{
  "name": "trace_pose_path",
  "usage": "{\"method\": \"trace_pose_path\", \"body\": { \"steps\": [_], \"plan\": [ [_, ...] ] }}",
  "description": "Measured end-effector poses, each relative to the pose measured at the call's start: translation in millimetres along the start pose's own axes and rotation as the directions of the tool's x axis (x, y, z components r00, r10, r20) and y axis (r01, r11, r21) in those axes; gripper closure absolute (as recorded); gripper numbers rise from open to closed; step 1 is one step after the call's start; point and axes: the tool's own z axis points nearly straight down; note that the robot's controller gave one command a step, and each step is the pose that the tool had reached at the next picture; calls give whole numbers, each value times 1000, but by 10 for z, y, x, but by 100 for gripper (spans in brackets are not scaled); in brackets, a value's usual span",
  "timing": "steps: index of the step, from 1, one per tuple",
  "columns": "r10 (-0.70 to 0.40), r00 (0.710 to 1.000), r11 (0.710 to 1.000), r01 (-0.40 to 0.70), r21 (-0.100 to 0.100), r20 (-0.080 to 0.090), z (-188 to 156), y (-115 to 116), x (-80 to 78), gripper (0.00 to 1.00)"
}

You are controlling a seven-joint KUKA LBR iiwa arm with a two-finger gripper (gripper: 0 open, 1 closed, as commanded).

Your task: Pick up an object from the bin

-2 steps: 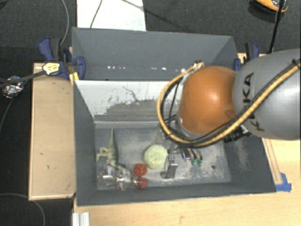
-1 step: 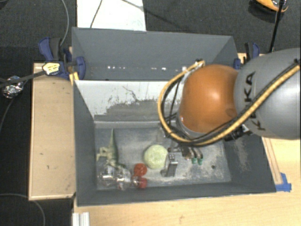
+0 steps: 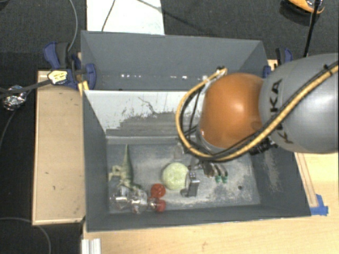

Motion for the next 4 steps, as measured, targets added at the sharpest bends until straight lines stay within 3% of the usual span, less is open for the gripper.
{"method": "trace_pose_path", "body": {
  "steps": [1, 2, 4],
  "plan": [
    [-213, 977, 977, 213, 0, 0, 455, -152, -127, 0],
    [-211, 977, 977, 211, -1, -2, 629, -203, -200, 0],
    [-433, 902, 902, 433, 0, 0, 961, -293, -304, 0]
  ]
}}
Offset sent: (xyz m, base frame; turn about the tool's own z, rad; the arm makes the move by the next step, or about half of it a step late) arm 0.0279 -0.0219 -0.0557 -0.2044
